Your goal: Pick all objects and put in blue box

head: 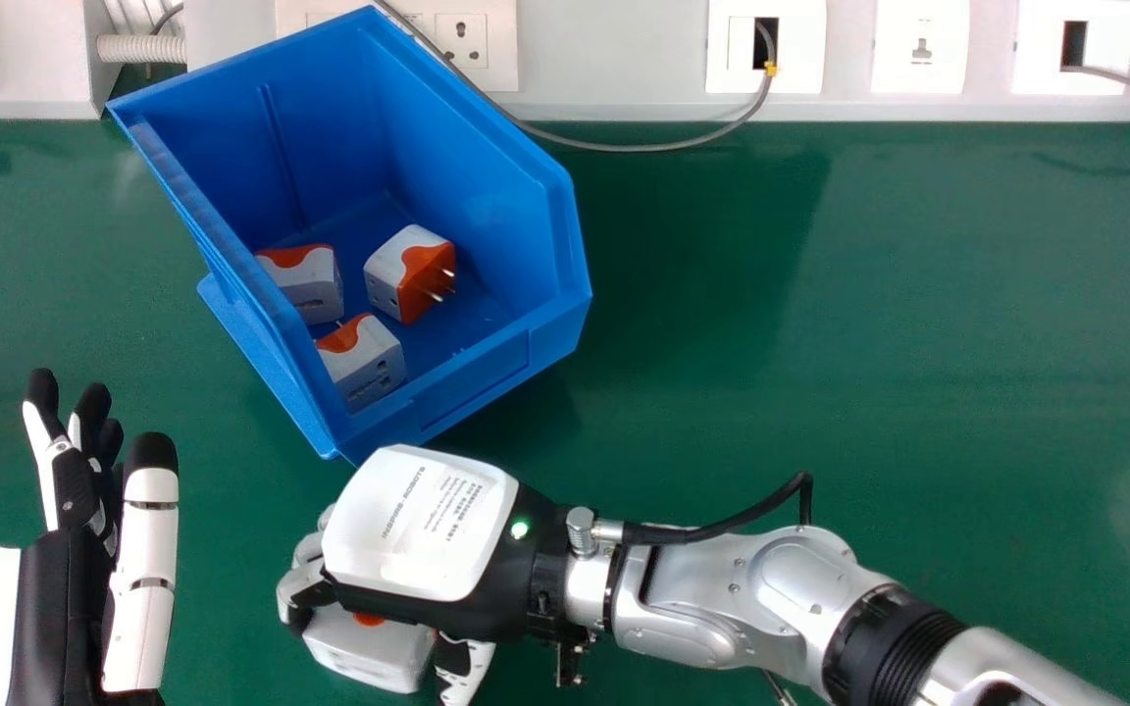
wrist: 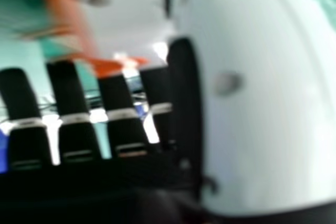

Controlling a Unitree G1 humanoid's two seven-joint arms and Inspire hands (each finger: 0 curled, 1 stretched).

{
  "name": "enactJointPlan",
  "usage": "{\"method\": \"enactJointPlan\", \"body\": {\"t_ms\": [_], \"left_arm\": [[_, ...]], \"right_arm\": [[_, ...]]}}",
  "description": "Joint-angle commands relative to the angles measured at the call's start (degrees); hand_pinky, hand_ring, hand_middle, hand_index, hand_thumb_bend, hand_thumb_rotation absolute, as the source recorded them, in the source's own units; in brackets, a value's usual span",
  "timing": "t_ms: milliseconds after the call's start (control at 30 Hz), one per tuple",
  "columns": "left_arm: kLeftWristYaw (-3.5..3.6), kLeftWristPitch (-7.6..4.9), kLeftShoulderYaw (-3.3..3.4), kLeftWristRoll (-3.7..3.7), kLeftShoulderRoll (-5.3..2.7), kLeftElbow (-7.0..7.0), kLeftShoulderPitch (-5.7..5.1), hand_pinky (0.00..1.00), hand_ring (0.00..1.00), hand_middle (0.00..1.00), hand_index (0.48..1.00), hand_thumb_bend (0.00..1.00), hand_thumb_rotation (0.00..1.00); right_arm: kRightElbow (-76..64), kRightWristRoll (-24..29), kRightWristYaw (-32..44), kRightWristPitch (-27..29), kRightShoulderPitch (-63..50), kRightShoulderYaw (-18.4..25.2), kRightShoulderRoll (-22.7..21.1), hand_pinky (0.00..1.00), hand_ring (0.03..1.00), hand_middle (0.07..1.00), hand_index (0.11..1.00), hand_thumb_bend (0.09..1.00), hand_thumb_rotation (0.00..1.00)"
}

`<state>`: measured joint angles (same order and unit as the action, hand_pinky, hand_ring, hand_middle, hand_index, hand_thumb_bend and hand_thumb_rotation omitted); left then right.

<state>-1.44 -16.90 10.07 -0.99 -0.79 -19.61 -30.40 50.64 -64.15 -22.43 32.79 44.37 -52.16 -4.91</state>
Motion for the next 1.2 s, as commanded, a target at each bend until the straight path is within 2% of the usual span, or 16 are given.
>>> {"method": "enactJointPlan", "body": {"t_ms": [0, 100, 167, 267, 367, 467, 567, 633, 700, 767, 867, 967, 1067, 1133, 1167], "left_arm": [[0.13, -0.75, 0.37, -0.85, 0.07, -1.24, 0.22, 1.00, 1.00, 1.00, 1.000, 0.37, 0.86], [0.34, -0.95, 0.33, -1.19, 0.05, -1.39, 0.20, 1.00, 1.00, 1.00, 1.000, 0.36, 0.85], [0.51, -0.54, 0.27, -1.44, 0.11, -1.80, 0.03, 1.00, 1.00, 1.00, 1.000, 0.36, 0.85], [0.13, -0.13, 0.31, -0.82, 0.19, -2.04, 0.02, 1.00, 1.00, 1.00, 1.000, 0.35, 0.85], [-0.08, -0.76, 0.28, -0.59, 0.12, -1.68, 0.21, 1.00, 1.00, 1.00, 1.000, 0.33, 0.85], [0.17, -0.68, 0.18, -0.91, 0.22, -1.75, 0.20, 1.00, 1.00, 1.00, 1.000, 0.35, 0.84], [0.25, -0.53, 0.08, -0.58, 0.37, -1.96, 0.05, 1.00, 1.00, 1.00, 1.000, 0.34, 0.85], [0.07, -0.88, 0.01, 0.25, 0.45, -2.00, -0.03, 1.00, 1.00, 1.00, 1.000, 0.33, 0.86], [0.18, -1.17, -0.08, 0.76, 0.56, -2.01, -0.11, 1.00, 1.00, 1.00, 1.000, 0.32, 0.88], [0.50, -1.02, -0.10, 0.55, 0.66, -1.95, 0.06, 1.00, 1.00, 1.00, 1.000, 0.32, 0.91], [0.47, -1.16, -0.14, 0.88, 0.68, -1.84, 0.39, 1.00, 1.00, 1.00, 1.000, 0.35, 0.94], [0.71, -1.79, -0.14, 0.39, 0.72, -1.32, 0.94, 1.00, 1.00, 1.00, 1.000, 0.34, 0.92], [0.49, -1.22, -0.24, 0.66, 0.49, -1.72, 1.01, 1.00, 1.00, 1.00, 1.000, 0.33, 0.90], [0.68, -0.94, -0.21, 0.75, 0.75, -1.87, 1.00, 1.00, 1.00, 1.00, 1.000, 0.31, 0.89], [0.91, -0.94, -0.18, 0.55, 0.89, -1.80, 1.00, 1.00, 1.00, 1.00, 1.000, 0.31, 0.89]], "right_arm": [[1.23, -1.80, -3.43, -4.10, 1.48, -0.66, 1.11, 0.31, 0.389, 0.473, 0.517, 0.516, 0.00], [2.92, -1.95, -5.61, -4.60, 2.02, -1.22, 1.53, 0.26, 0.377, 0.480, 0.538, 0.510, 0.00], [4.33, -0.52, -4.15, -4.08, 2.31, -0.69, 2.03, 0.24, 0.371, 0.478, 0.545, 0.508, 0.00], [5.00, 2.89, 1.53, -3.19, 2.76, 0.54, 2.57, 0.22, 0.358, 0.469, 0.551, 0.506, 0.00], [4.22, 5.40, 6.02, -2.76, 2.77, 1.48, 2.50, 0.21, 0.352, 0.462, 0.551, 0.505, 0.00], [2.65, 7.29, 8.05, -3.03, 1.73, 2.55, 2.13, 0.21, 0.355, 0.465, 0.550, 0.505, 0.00], [1.19, 10.20, 9.96, -2.25, 0.30, 4.41, 1.79, 0.21, 0.358, 0.473, 0.549, 0.504, 0.00], [-0.95, 11.12, 9.24, -1.42, -0.93, 5.01, 0.79, 0.21, 0.360, 0.472, 0.548, 0.505, 0.00], [-4.19, 11.50, 8.80, -1.20, -2.62, 5.71, -0.57, 0.21, 0.360, 0.472, 0.549, 0.505, 0.00], [-8.61, 12.22, 10.13, -1.62, -4.82, 6.80, -2.32, 0.21, 0.359, 0.470, 0.550, 0.504, 0.00], [-14.83, 14.92, 13.79, -2.62, -8.45, 9.12, -4.18, 0.20, 0.357, 0.466, 0.555, 0.502, 0.00], [-22.02, 16.85, 16.58, -3.82, -12.45, 11.53, -6.15, 0.19, 0.273, 0.424, 0.530, 0.508, 0.00], [-30.50, 17.58, 19.77, -5.14, -16.34, 13.63, -8.88, 0.19, 0.258, 0.422, 0.526, 0.508, 0.00], [-35.88, 18.13, 21.52, -6.19, -18.93, 15.16, -10.51, 0.18, 0.237, 0.412, 0.524, 0.508, 0.00], [-38.96, 18.39, 22.41, -6.70, -20.30, 16.16, -11.51, 0.17, 0.228, 0.408, 0.523, 0.508, 0.00]]}}
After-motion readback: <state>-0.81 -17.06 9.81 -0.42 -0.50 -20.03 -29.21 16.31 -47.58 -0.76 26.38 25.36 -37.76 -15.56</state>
